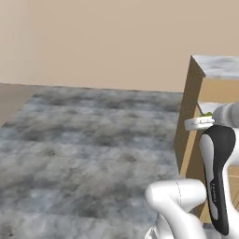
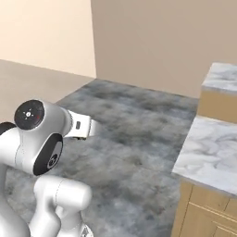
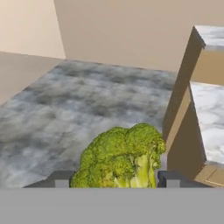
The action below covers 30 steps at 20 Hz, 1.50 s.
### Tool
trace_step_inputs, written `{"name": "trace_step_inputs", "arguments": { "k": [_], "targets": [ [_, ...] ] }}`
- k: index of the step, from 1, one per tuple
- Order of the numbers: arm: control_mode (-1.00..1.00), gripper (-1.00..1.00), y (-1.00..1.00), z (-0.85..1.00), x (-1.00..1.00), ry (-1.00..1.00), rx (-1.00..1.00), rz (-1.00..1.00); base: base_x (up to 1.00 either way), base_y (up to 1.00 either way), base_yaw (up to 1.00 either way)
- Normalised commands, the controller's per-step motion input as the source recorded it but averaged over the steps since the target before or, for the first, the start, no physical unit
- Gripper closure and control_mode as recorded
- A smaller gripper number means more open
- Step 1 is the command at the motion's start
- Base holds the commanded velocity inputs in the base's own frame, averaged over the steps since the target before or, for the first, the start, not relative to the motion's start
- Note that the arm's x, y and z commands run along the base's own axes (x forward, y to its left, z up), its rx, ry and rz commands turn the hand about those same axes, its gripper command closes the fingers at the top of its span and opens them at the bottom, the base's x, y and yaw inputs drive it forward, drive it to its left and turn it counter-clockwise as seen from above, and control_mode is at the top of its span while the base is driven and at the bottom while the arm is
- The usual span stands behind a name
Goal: Place the cold items (broccoli and cucumber) from the fridge in one tupperware on the dining counter. Place the warm items (kebab skewer and hot dog) in the stove area in another tupperware.
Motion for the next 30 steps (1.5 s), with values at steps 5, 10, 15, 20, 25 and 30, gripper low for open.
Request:
{"name": "trace_step_inputs", "arguments": {
  "k": [5, 10, 15, 20, 25, 30],
  "targets": [
    [1.00, 1.00, 0.00, 0.00, 0.00, 0.00, 0.00, 0.00, 1.00, 0.72, -0.48],
    [1.00, 1.00, 0.00, 0.00, 0.00, 0.00, 0.00, 0.00, 1.00, 0.78, -0.47],
    [1.00, 1.00, 0.00, 0.00, 0.00, 0.00, 0.00, 0.00, 1.00, 0.78, -0.43],
    [1.00, 1.00, 0.00, 0.00, 0.00, 0.00, 0.00, 0.00, 1.00, 0.72, -0.42],
    [1.00, 1.00, 0.00, 0.00, 0.00, 0.00, 0.00, 0.00, 1.00, 0.67, -0.46],
    [1.00, 1.00, 0.00, 0.00, 0.00, 0.00, 0.00, 0.00, 1.00, 0.70, -0.40]
  ]
}}
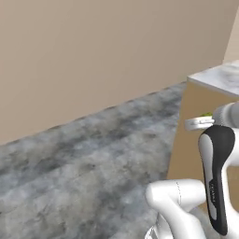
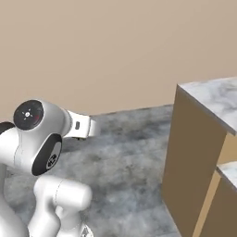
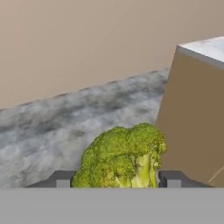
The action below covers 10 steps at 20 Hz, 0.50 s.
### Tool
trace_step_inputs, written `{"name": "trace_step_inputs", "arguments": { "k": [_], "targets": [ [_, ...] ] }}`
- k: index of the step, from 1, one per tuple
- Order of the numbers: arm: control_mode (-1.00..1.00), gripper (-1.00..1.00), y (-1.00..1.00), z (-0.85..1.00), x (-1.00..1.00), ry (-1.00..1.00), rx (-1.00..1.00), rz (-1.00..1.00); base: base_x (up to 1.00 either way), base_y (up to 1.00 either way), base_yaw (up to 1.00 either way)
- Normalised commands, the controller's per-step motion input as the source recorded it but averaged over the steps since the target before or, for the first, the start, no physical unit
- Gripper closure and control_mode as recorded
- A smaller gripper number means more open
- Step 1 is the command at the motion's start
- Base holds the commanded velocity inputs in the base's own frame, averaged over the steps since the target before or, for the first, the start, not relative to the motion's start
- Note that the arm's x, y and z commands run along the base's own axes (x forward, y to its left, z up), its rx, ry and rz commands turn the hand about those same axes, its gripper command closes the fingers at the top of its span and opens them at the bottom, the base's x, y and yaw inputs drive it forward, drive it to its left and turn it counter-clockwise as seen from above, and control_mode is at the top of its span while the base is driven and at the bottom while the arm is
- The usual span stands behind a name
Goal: Place the cold items (broccoli and cucumber) from the fridge in one tupperware on the dining counter. Place the warm items (kebab skewer and hot dog) in the stove area in another tupperware.
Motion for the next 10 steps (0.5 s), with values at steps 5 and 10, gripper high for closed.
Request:
{"name": "trace_step_inputs", "arguments": {
  "k": [5, 10],
  "targets": [
    [1.00, 1.00, 0.00, 0.00, 0.00, 0.00, 0.00, 0.00, 1.00, 0.78, -0.35],
    [1.00, 1.00, 0.00, 0.00, 0.00, 0.00, 0.00, 0.00, 1.00, 0.68, -0.35]
  ]
}}
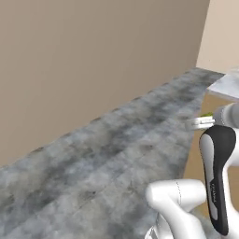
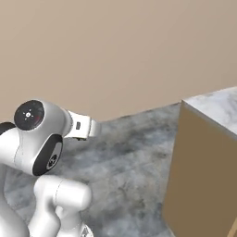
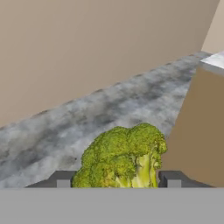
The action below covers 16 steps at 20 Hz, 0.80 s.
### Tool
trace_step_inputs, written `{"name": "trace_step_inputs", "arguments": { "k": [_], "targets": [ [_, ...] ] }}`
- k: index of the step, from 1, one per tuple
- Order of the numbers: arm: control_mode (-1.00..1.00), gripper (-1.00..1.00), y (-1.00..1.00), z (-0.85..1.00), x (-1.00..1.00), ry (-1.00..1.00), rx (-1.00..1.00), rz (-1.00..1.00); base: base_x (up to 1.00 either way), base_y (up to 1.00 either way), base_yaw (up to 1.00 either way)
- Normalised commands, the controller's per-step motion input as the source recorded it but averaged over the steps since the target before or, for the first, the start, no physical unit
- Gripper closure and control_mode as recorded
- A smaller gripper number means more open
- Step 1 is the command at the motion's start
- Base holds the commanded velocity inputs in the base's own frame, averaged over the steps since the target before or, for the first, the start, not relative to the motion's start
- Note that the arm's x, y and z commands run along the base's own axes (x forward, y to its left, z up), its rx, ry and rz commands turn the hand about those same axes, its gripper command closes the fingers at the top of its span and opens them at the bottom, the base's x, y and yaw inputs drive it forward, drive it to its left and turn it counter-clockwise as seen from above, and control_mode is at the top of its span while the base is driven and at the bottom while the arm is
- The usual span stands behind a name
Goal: Place the cold items (broccoli and cucumber) from the fridge in one tupperware on the dining counter. Place the warm items (kebab skewer and hot dog) in the stove area in another tupperware.
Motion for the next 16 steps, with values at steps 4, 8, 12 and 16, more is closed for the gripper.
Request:
{"name": "trace_step_inputs", "arguments": {
  "k": [4, 8, 12, 16],
  "targets": [
    [1.00, 1.00, 0.00, 0.00, 0.00, 0.00, 0.00, 0.00, 1.00, 0.65, -0.37],
    [1.00, 1.00, 0.00, 0.00, 0.00, 0.00, 0.00, 0.00, 1.00, 0.63, -0.46],
    [1.00, 1.00, 0.00, 0.00, 0.00, 0.00, 0.00, 0.00, 1.00, 0.56, -0.44],
    [1.00, 1.00, 0.00, 0.00, 0.00, 0.00, 0.00, 0.00, 1.00, 0.64, -0.49]
  ]
}}
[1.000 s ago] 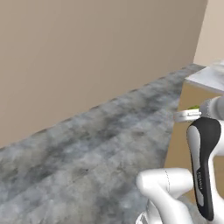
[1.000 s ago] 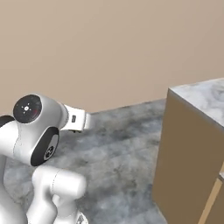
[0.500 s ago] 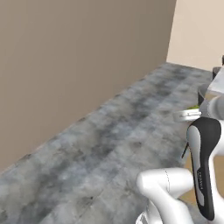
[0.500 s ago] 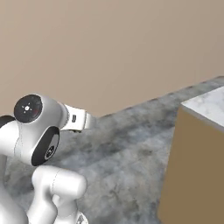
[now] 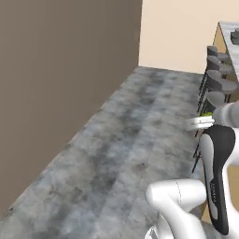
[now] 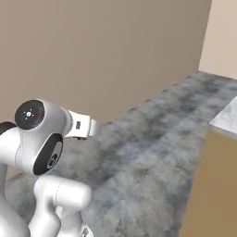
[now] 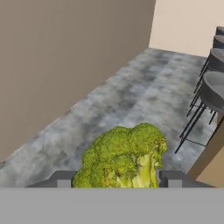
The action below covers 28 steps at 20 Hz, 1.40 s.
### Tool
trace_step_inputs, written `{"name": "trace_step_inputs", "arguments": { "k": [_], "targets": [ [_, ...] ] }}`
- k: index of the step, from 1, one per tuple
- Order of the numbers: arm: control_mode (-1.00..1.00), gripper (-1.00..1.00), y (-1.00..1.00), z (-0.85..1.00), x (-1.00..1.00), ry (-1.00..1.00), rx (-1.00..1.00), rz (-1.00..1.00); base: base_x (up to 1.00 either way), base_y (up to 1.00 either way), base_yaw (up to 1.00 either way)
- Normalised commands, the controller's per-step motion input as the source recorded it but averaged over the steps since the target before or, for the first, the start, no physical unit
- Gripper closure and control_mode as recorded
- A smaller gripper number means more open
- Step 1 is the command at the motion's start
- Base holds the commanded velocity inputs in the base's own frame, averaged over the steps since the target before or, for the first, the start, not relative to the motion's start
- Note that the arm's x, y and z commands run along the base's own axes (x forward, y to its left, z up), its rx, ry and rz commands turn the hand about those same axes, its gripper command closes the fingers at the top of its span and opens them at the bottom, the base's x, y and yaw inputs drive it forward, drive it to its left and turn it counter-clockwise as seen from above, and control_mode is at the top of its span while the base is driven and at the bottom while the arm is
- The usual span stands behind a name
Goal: Place the cold items (broccoli and cucumber) from the fridge in one tupperware on the dining counter. Place the warm items (kebab skewer and hot dog) in the stove area in another tupperware.
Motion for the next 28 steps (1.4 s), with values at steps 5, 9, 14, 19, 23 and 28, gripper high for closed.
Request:
{"name": "trace_step_inputs", "arguments": {
  "k": [5, 9, 14, 19, 23, 28],
  "targets": [
    [1.00, 1.00, 0.00, 0.00, 0.00, 0.00, 0.00, 0.00, 1.00, 0.73, -0.54],
    [1.00, 1.00, 0.00, 0.00, 0.00, 0.00, 0.00, 0.00, 1.00, 0.79, -0.47],
    [1.00, 1.00, 0.00, 0.00, 0.00, 0.00, 0.00, 0.00, 1.00, 0.83, -0.42],
    [1.00, 1.00, 0.00, 0.00, 0.00, 0.00, 0.00, 0.00, 1.00, 0.77, -0.43],
    [1.00, 1.00, 0.00, 0.00, 0.00, 0.00, 0.00, 0.00, 1.00, 0.61, -0.45],
    [1.00, 1.00, 0.00, 0.00, 0.00, 0.00, 0.00, 0.00, 1.00, 0.51, -0.49]
  ]
}}
